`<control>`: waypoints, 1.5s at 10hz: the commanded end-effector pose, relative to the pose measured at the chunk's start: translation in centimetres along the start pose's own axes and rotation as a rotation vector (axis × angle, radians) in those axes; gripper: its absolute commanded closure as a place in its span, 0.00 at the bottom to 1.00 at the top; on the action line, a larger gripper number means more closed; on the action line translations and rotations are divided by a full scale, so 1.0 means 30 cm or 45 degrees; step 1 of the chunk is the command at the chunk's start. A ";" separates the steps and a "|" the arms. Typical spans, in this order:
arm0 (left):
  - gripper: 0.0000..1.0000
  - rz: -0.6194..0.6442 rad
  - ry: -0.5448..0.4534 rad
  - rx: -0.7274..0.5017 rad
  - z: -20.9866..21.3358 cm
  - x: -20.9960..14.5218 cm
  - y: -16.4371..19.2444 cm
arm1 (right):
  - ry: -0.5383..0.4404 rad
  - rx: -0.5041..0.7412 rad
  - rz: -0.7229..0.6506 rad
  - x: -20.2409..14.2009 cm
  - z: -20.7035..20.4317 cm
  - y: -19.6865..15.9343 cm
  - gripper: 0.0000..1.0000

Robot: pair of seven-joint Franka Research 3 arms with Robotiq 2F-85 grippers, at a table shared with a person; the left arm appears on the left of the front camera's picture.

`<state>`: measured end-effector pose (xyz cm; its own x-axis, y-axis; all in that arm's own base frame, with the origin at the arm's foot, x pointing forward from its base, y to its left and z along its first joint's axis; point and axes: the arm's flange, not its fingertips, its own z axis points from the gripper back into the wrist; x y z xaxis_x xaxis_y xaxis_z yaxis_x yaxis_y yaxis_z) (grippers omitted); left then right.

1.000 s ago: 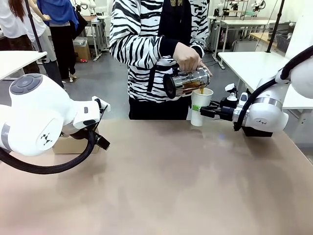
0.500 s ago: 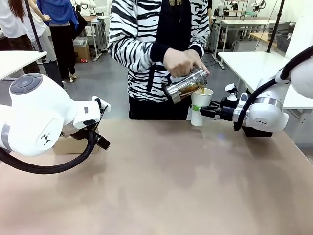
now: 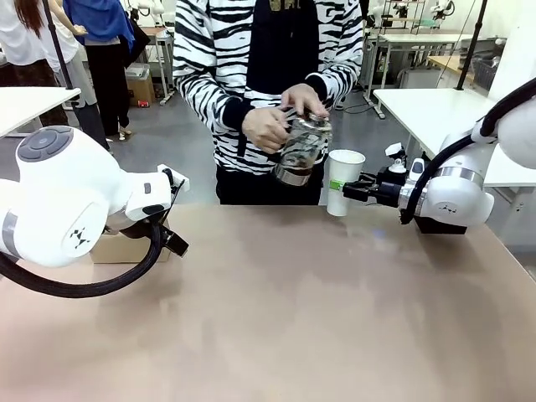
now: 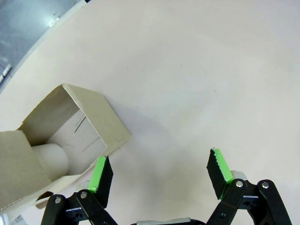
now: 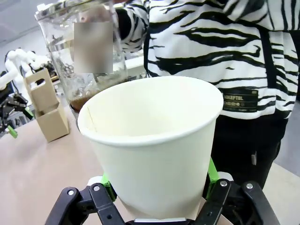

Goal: Pour a drink into a cup and package it in a carrier.
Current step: When a person places the Paper Cup Lid on the 600 ml Paper Cup , lift the 600 ml Paper Cup.

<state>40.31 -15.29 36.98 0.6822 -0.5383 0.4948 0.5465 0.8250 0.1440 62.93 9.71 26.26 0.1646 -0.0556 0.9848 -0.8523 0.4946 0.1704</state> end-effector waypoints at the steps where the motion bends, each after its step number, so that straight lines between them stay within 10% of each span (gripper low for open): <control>1: 0.00 0.003 -0.002 -0.003 0.002 0.000 0.002 | -0.017 -0.006 -0.005 0.007 -0.004 0.001 0.20; 15: 0.00 0.003 -0.002 -0.003 0.002 0.000 0.002 | -0.017 -0.006 -0.005 0.007 -0.004 0.001 0.20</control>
<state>40.31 -15.29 36.98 0.6822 -0.5383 0.4948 0.5465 0.8250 0.1440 62.93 9.71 26.25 0.1646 -0.0556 0.9848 -0.8523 0.4946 0.1704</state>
